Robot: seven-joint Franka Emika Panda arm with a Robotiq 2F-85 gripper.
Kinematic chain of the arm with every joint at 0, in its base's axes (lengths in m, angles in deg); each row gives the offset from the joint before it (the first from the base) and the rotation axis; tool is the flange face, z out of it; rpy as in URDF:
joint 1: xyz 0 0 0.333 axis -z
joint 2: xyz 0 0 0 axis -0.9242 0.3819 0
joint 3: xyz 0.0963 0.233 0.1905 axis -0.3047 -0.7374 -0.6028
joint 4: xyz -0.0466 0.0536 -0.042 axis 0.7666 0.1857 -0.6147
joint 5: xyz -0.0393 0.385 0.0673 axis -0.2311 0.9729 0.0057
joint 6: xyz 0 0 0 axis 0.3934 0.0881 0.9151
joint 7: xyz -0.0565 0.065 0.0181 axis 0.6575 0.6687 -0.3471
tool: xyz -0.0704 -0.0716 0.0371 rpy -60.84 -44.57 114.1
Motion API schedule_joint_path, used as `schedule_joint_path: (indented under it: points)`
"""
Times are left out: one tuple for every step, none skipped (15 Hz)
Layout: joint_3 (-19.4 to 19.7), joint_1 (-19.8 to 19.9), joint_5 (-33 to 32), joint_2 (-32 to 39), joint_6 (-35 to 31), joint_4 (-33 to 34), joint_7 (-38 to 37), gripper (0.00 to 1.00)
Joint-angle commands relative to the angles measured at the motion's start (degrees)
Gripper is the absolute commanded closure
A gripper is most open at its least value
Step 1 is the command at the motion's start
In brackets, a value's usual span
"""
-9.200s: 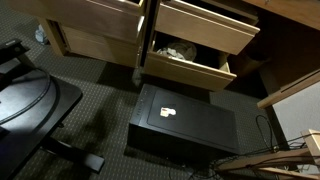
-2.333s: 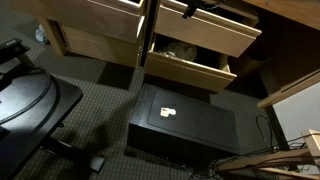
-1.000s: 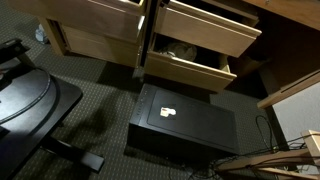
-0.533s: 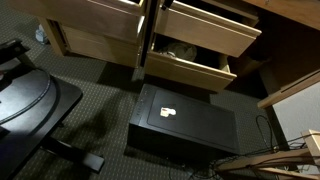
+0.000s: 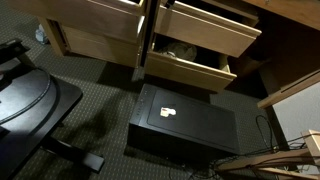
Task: Open the top right drawer and close the top left drawer.
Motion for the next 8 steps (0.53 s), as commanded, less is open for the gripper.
schedule_joint_path:
  points:
    - [1.29,-0.24,-1.35,0.01,-2.74,-0.85,-0.59,0.0]
    - [1.23,-0.13,-1.43,0.02,-3.56,-1.5,-0.08,0.0]
    - [0.76,0.14,-1.09,0.04,-3.97,-2.13,0.44,0.0]
    - [0.13,0.36,-0.63,0.09,-4.12,-2.53,1.4,0.0]
    - [0.63,0.03,-1.01,0.17,-2.41,-0.74,-0.05,0.0]
    - [0.65,0.01,-0.99,0.25,-2.49,-0.9,-0.02,0.0]
    - [0.64,0.0,-0.99,0.21,-2.49,-0.87,-0.03,0.0]
    - [0.64,-0.02,-1.0,0.16,-2.49,-0.83,-0.04,0.0]
